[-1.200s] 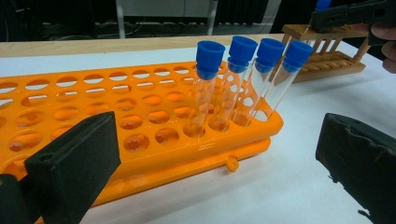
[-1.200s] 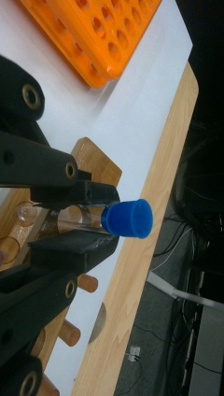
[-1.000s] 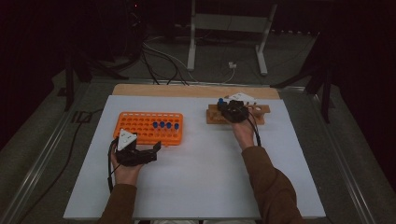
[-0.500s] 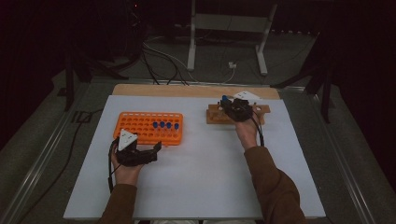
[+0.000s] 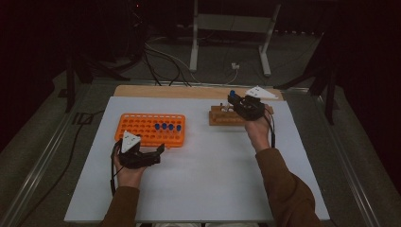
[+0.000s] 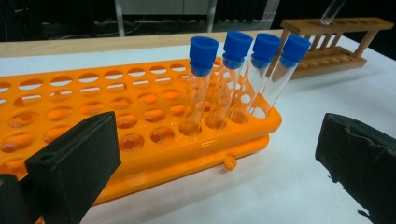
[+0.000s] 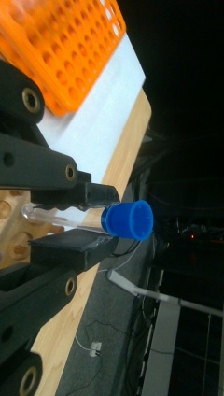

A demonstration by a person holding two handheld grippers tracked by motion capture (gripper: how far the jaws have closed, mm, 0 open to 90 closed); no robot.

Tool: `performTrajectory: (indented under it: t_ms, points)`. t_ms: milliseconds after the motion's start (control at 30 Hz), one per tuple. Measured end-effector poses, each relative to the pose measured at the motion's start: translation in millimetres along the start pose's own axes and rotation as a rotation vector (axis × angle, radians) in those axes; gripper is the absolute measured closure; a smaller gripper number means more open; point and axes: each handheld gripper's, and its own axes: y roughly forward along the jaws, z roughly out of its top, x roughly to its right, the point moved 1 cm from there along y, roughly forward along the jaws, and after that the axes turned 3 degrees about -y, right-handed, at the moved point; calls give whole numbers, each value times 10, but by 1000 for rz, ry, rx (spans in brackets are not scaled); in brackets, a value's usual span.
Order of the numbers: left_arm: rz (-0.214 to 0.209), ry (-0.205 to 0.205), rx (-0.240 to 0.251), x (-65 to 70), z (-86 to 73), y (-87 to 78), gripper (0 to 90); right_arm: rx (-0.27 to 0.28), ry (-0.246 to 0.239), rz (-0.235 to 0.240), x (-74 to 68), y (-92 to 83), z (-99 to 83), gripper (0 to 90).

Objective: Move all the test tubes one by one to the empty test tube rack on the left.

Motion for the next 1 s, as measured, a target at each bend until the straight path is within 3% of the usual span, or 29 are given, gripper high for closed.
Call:
performTrajectory:
  t_ms: [167, 533, 667, 1000]
  points:
    - [-2, 15, 16, 49, 43, -14, 13, -3, -9, 49, -62, -112, -51, 773]
    - [-3, 46, 50, 157, 149, -45, 13, -28, 35, 148, -254, -251, -240, 772]
    - [-14, 57, 61, 218, 180, -57, 13, -60, 42, 166, -329, -285, -316, 772]
    - [-57, 80, 48, 366, 221, -34, 13, -67, 52, 204, -417, -424, -452, 772]
